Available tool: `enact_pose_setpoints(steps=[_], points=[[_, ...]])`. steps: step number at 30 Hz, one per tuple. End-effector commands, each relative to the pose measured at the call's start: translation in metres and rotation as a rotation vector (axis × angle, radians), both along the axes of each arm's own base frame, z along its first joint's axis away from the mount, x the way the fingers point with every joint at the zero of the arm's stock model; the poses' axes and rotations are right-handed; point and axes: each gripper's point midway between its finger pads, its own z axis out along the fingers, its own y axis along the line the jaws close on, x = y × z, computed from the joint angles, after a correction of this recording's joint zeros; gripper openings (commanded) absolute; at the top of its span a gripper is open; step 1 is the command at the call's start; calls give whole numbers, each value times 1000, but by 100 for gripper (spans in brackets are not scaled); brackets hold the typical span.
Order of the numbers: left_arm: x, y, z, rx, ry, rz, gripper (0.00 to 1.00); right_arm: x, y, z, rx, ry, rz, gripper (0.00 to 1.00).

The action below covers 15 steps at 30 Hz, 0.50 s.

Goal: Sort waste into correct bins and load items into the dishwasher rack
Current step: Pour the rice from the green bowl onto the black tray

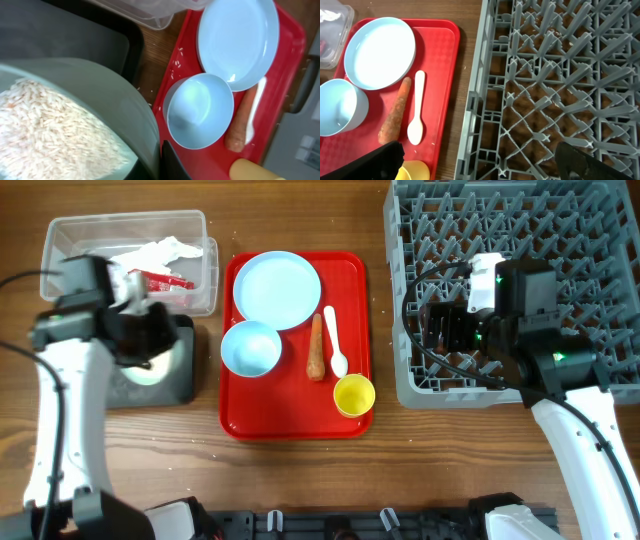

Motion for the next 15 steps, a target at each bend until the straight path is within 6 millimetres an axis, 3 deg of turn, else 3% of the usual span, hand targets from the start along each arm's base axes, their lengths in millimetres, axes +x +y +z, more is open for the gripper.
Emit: enact_pose_setpoints(steps=[1, 4, 7, 13, 15], points=[[11, 22, -6, -207, -101, -61, 4, 2, 2, 1, 17, -1, -2, 100], [27, 46, -15, -418, -216, -32, 4, 2, 2, 1, 17, 0, -2, 100], [40, 57, -15, -673, -336, 10, 4, 2, 2, 1, 17, -1, -2, 99], [38, 77, 38, -1015, -547, 88, 4, 2, 2, 1, 17, 1, -2, 100], [35, 86, 38, -1084, -482, 179, 4, 2, 2, 1, 17, 1, -2, 100]])
